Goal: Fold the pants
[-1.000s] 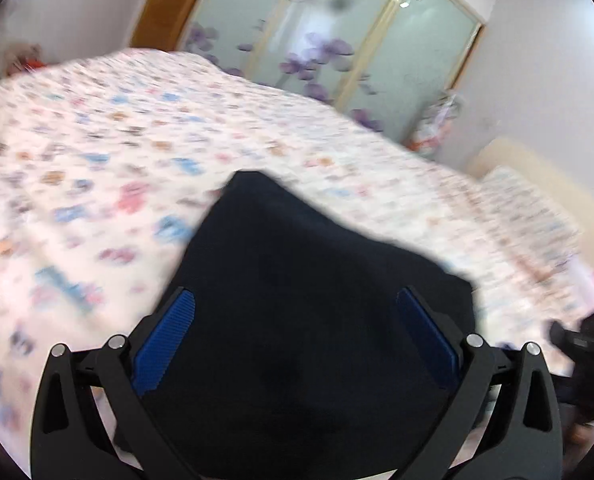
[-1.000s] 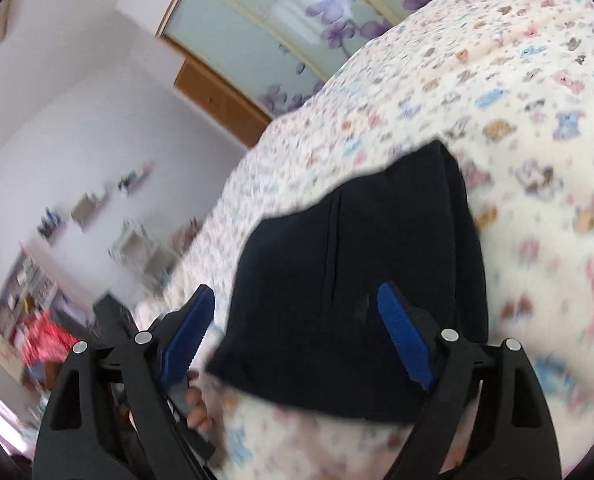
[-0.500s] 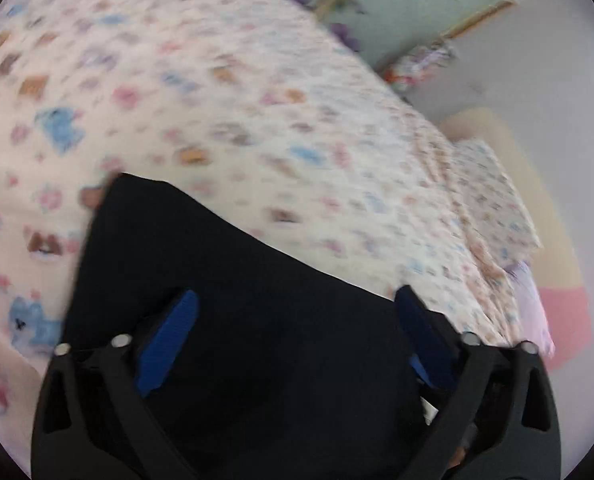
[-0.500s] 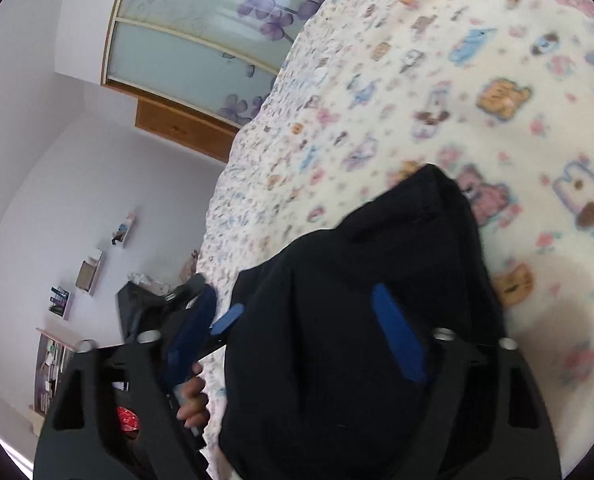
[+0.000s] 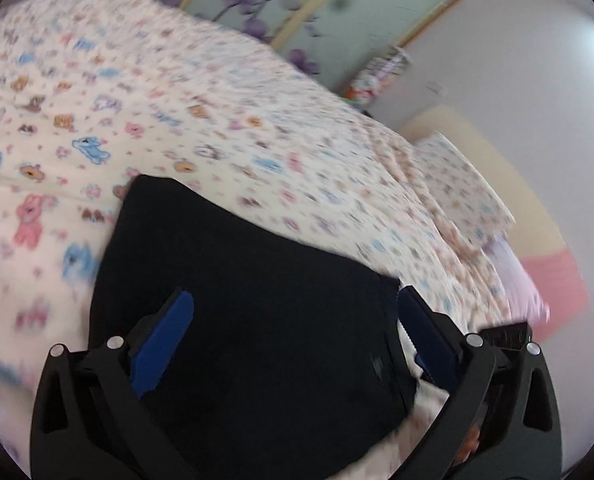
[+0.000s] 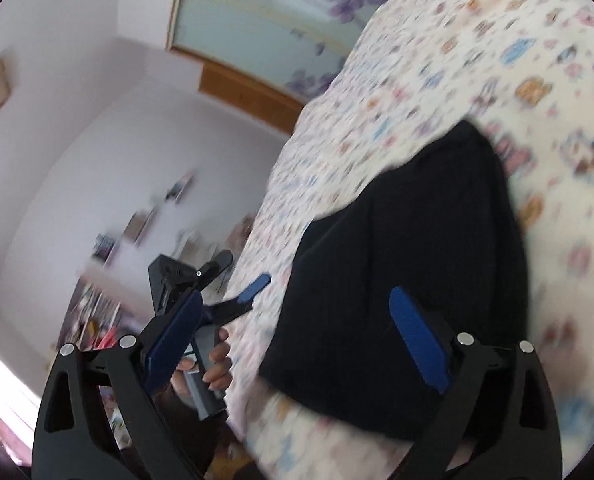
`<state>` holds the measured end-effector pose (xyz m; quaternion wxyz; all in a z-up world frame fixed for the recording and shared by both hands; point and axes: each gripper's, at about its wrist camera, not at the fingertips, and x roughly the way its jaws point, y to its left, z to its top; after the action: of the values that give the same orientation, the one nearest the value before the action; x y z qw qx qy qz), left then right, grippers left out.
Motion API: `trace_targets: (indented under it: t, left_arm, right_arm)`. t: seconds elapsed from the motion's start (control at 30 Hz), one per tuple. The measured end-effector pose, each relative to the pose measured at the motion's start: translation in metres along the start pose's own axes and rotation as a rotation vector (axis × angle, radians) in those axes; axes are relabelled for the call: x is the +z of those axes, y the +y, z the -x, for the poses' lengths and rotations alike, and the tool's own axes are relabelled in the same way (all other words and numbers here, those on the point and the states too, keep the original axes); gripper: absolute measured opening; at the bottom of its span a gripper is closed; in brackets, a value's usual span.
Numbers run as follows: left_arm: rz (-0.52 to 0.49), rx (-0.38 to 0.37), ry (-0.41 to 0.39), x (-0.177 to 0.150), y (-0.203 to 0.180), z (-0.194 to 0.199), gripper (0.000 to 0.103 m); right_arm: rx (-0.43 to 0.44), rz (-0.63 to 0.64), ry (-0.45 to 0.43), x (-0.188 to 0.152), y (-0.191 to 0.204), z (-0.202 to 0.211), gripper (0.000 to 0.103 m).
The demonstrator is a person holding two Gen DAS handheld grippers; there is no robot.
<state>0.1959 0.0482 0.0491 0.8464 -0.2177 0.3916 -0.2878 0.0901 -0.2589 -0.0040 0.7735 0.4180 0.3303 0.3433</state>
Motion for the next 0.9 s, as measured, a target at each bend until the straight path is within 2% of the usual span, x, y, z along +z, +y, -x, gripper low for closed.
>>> trace_targets:
  t: [0.03, 0.1, 0.13, 0.2, 0.23, 0.27, 0.33, 0.4, 0.47, 0.57, 0.6, 0.67, 0.7, 0.83, 0.9]
  left_arm:
    - [-0.027, 0.003, -0.002, -0.014, -0.008, 0.007, 0.101]
    - [-0.030, 0.034, 0.011, -0.035, -0.009, 0.008, 0.101]
    - [-0.007, 0.077, 0.028, -0.046, -0.004, 0.001, 0.101]
    - [0.089, 0.146, 0.068, -0.063, 0.019, -0.013, 0.101]
    - [0.140, 0.129, 0.054, -0.073, 0.032, -0.018, 0.101]
    - [0.132, 0.126, 0.007, -0.078, 0.032, -0.015, 0.101]
    - [0.090, 0.169, -0.016, -0.083, 0.023, -0.015, 0.101]
    - [0.024, 0.224, -0.034, -0.090, 0.008, -0.011, 0.101]
    - [-0.027, 0.226, -0.074, -0.099, 0.001, -0.007, 0.101]
    - [-0.086, 0.282, -0.043, -0.101, -0.005, -0.017, 0.101]
    - [-0.095, 0.293, -0.039, -0.102, -0.006, -0.018, 0.101]
    - [-0.120, 0.317, -0.037, -0.104, -0.008, -0.020, 0.101]
    - [-0.125, 0.321, -0.036, -0.106, -0.007, -0.019, 0.101]
    - [-0.115, 0.307, -0.041, -0.108, -0.002, -0.017, 0.101]
    - [-0.116, 0.309, -0.041, -0.108, -0.002, -0.018, 0.101]
  right_arm:
    - [0.000, -0.009, 0.026, -0.006, 0.000, -0.002, 0.096]
    - [-0.057, -0.041, 0.054, -0.015, -0.010, -0.006, 0.096]
    - [-0.075, -0.080, 0.061, -0.022, -0.023, -0.009, 0.096]
    - [-0.032, -0.140, 0.041, -0.026, -0.039, -0.008, 0.091]
    - [-0.029, -0.150, 0.050, -0.026, -0.040, -0.007, 0.090]
    - [-0.043, -0.153, 0.066, -0.025, -0.036, -0.005, 0.089]
    - [-0.098, -0.095, 0.064, -0.018, -0.019, 0.002, 0.090]
    - [-0.143, 0.004, 0.004, -0.002, 0.000, 0.013, 0.092]
    - [-0.204, 0.017, -0.020, 0.016, 0.001, 0.025, 0.093]
    - [-0.318, -0.024, 0.040, 0.035, -0.017, 0.020, 0.093]
    - [-0.349, -0.042, 0.062, 0.039, -0.025, 0.016, 0.090]
    - [-0.363, -0.082, 0.106, 0.044, -0.039, 0.008, 0.087]
    - [-0.361, -0.090, 0.122, 0.044, -0.043, 0.005, 0.082]
    - [-0.448, -0.078, 0.189, 0.041, -0.053, -0.015, 0.081]
    - [-0.442, -0.083, 0.193, 0.041, -0.057, -0.015, 0.081]
